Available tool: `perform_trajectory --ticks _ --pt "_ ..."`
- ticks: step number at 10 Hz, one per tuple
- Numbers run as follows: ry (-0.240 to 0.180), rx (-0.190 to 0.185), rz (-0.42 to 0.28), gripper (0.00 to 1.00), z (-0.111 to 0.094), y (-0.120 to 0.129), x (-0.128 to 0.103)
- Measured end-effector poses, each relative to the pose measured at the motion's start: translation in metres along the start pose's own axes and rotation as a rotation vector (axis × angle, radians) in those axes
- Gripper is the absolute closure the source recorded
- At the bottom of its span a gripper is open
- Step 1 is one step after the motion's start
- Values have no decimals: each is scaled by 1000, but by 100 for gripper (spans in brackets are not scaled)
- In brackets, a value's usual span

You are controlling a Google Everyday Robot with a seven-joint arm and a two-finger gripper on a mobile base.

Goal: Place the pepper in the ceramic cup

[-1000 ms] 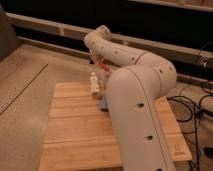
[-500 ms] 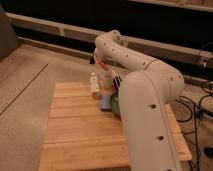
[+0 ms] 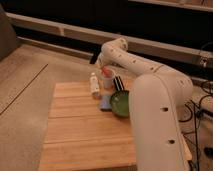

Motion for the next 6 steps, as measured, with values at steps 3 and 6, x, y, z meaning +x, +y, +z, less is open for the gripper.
perform_trajectory --ticks 3,6 --pt "6 26 25 38 -5 -6 10" --pt "6 28 25 38 -5 -6 11"
